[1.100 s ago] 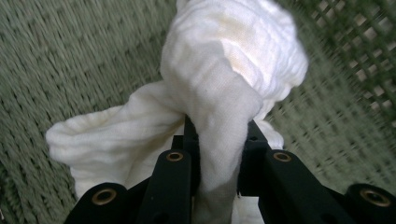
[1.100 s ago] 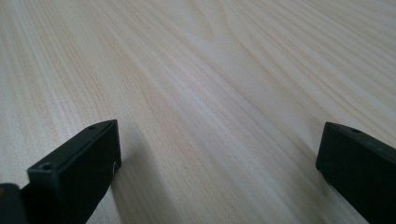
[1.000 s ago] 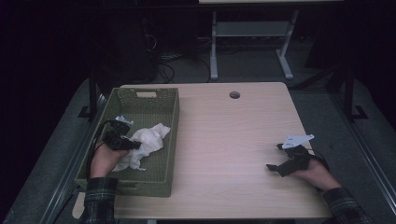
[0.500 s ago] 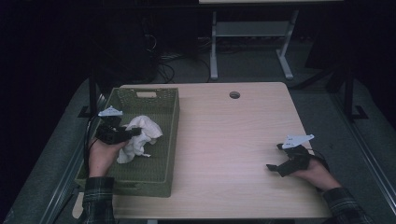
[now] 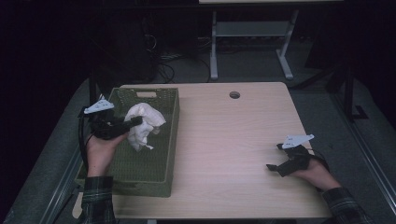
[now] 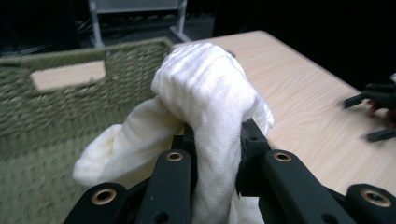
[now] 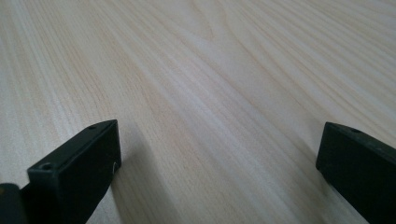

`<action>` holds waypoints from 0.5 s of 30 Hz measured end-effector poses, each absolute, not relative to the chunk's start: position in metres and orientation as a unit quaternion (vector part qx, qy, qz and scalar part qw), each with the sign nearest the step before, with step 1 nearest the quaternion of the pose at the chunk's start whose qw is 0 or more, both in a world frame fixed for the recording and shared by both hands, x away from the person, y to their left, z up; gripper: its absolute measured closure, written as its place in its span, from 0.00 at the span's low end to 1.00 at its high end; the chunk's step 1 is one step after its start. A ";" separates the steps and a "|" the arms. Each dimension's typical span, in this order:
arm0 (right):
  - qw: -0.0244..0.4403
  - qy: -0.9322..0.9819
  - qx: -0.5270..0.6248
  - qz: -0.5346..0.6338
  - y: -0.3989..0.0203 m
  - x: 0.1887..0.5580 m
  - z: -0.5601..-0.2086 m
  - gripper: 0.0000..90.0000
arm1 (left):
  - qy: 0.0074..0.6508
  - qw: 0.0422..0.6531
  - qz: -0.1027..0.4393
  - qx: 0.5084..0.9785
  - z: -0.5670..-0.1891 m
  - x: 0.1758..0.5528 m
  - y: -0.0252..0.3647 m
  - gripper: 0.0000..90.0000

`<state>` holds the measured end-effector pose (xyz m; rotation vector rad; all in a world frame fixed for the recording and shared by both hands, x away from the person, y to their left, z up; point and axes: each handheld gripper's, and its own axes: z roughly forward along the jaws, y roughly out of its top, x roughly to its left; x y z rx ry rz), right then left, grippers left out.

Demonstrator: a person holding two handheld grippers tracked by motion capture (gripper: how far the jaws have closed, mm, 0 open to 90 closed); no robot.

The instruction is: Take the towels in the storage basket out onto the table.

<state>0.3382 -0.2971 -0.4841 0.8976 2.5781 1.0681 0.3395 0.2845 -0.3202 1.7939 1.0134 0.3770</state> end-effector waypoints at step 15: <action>0.105 0.874 0.304 0.363 -0.297 0.338 -0.484 0.00 | 0.364 0.545 0.143 0.742 -0.291 0.332 0.251 0.86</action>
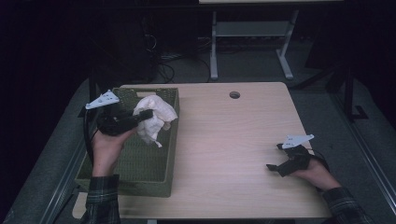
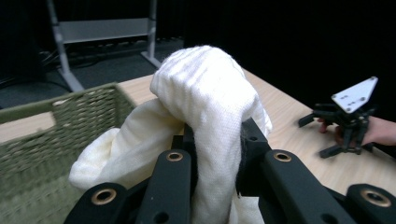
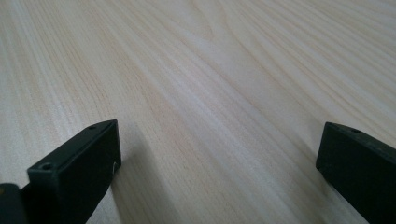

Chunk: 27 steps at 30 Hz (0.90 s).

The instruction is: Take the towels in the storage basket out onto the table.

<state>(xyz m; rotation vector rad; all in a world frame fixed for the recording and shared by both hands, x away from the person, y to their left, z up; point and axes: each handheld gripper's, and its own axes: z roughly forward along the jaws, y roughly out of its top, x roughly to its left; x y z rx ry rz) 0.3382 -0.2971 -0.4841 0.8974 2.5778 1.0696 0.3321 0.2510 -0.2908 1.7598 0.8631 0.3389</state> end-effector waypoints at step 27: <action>0.105 0.874 0.305 0.363 -0.297 0.338 -0.484 0.00 | 0.287 0.562 0.081 0.771 -0.286 0.347 0.160 0.86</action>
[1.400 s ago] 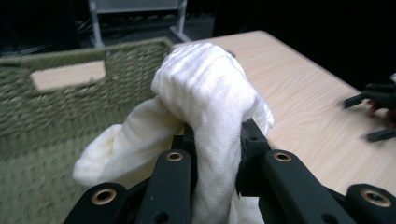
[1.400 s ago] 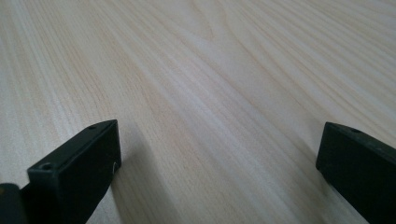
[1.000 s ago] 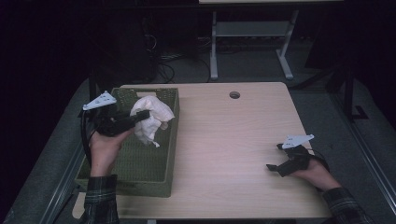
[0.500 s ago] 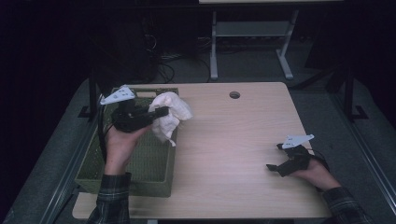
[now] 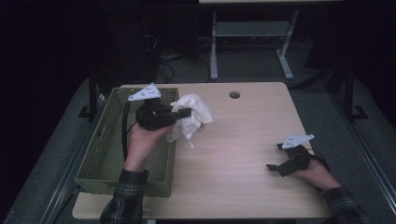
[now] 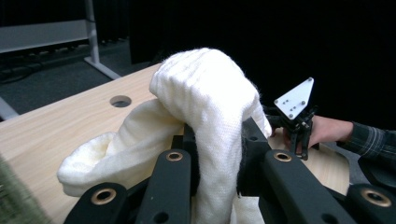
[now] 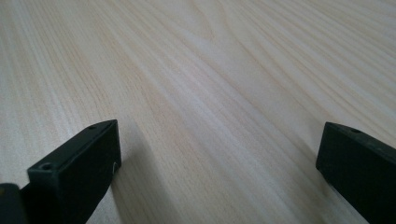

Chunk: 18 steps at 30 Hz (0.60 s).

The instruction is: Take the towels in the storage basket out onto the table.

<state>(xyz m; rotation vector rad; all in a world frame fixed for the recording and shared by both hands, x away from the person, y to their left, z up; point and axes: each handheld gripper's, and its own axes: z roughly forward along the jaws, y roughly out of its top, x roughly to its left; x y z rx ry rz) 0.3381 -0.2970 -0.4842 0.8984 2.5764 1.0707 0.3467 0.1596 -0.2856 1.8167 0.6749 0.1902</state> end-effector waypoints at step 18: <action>0.105 0.874 0.305 0.363 -0.297 0.338 -0.484 0.00 | 0.271 0.564 0.048 0.779 -0.298 0.352 0.103 0.86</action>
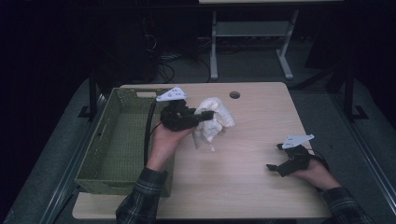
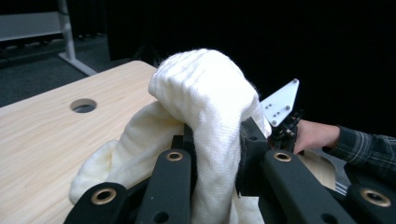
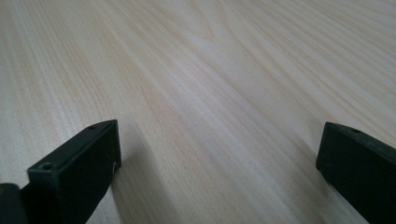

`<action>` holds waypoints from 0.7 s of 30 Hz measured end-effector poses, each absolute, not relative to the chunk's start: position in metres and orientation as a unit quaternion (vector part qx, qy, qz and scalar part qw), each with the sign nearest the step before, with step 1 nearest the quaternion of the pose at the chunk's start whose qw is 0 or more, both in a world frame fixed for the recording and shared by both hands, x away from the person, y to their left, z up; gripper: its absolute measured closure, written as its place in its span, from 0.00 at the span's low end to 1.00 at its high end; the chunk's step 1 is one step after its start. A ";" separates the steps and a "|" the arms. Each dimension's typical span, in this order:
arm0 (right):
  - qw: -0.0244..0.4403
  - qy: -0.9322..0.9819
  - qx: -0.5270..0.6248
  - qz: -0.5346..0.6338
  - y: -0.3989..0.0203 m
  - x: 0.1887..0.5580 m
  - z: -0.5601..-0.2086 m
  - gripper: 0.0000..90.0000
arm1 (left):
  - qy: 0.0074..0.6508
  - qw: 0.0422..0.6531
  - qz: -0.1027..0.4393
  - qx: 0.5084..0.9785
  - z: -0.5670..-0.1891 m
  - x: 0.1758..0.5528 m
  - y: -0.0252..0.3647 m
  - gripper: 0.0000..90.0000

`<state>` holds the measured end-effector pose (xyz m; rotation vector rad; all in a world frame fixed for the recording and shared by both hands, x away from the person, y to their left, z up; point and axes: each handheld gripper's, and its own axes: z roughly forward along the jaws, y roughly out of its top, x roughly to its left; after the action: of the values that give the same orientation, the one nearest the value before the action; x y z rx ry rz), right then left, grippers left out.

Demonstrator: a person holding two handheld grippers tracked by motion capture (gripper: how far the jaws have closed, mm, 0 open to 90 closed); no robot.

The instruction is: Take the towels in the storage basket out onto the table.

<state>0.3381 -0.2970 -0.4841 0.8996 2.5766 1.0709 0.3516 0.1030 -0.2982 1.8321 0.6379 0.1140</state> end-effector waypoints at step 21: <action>0.105 0.874 0.305 0.363 -0.297 0.338 -0.484 0.00 | 0.254 0.510 0.026 0.821 -0.350 0.348 0.036 0.86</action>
<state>0.3381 -0.2970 -0.4841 0.8996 2.5762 1.0699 0.3478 0.0356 -0.3498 1.9768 0.6121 0.0634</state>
